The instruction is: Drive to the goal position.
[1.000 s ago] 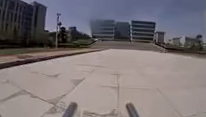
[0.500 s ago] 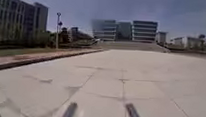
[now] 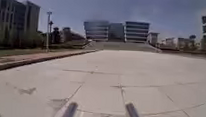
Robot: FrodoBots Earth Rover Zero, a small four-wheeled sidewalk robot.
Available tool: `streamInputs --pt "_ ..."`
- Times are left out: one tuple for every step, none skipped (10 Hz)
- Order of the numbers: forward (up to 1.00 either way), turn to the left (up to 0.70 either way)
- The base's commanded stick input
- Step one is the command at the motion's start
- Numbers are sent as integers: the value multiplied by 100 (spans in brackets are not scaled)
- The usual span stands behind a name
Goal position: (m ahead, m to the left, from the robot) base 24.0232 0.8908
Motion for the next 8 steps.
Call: streamInputs --pt "70 -2" --pt "70 -7" --pt "70 -12" --pt "70 -24" --pt "70 -30" --pt "70 -26" --pt "70 -14" --pt "70 -1"
